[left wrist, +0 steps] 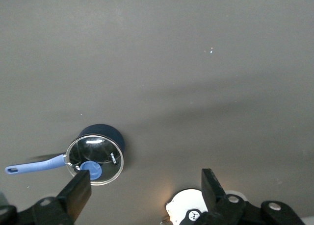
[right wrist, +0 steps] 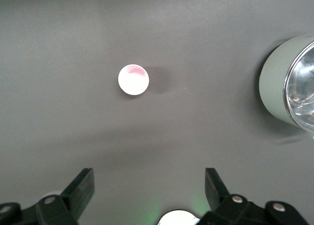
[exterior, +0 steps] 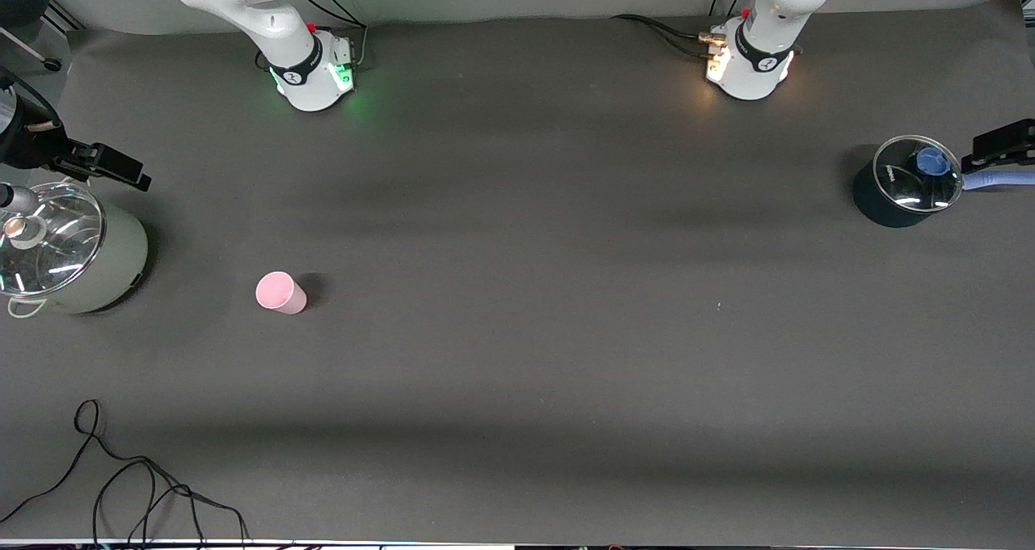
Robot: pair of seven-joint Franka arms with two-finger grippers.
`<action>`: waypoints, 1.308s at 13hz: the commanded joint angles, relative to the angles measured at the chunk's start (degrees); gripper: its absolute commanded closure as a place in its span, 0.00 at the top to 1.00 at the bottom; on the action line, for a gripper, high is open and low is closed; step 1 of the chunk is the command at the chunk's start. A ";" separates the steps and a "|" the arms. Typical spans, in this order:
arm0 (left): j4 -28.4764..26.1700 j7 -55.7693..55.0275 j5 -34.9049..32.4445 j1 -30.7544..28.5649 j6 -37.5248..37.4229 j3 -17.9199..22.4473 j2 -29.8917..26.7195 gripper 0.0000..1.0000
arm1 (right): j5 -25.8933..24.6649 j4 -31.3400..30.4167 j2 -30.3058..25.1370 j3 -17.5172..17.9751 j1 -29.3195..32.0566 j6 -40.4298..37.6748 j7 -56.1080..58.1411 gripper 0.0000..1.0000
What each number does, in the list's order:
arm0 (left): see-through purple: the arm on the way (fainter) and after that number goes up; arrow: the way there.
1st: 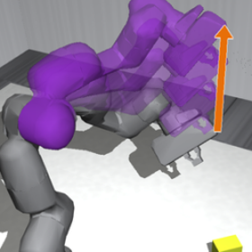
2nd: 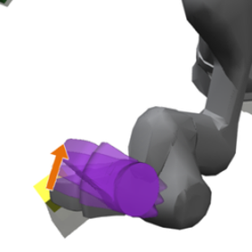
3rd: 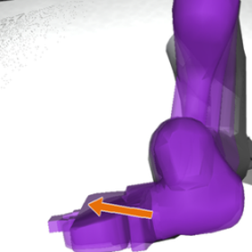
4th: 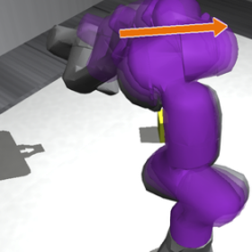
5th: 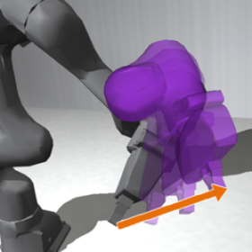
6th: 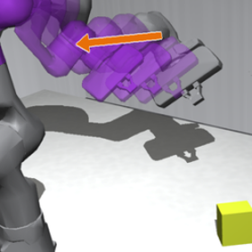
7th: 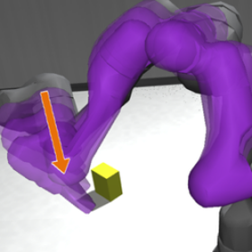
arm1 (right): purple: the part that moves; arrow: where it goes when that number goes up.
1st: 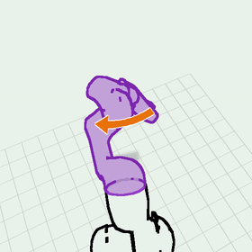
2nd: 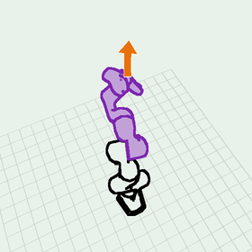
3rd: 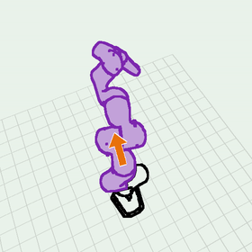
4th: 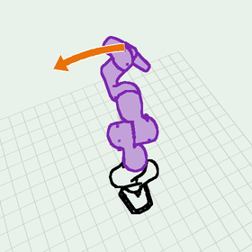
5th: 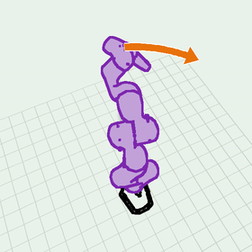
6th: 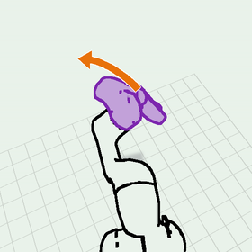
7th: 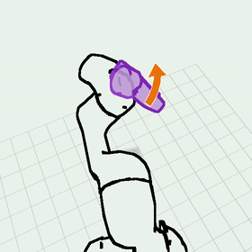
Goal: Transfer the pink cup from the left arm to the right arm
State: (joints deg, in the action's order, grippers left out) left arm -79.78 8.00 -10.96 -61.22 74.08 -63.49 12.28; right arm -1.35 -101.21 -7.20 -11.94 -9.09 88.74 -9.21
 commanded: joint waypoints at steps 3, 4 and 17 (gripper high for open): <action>-2.30 -0.44 5.41 25.73 1.41 28.70 -9.01 1.00 | -1.28 3.37 3.58 1.75 1.70 -2.08 0.42 1.00; -3.70 -0.44 5.95 32.24 2.29 35.30 -10.33 1.00 | -1.29 6.96 5.25 3.31 2.58 -3.30 2.34 1.00; -5.82 -2.91 12.45 67.29 6.78 67.36 -11.66 1.00 | -0.85 10.68 7.90 10.98 7.25 0.73 4.20 1.00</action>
State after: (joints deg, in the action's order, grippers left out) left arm -84.31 5.69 0.13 6.84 79.68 3.68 2.17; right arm -1.44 -92.07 -0.03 -0.21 -0.86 89.53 -6.29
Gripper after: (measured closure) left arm 0.000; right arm 0.000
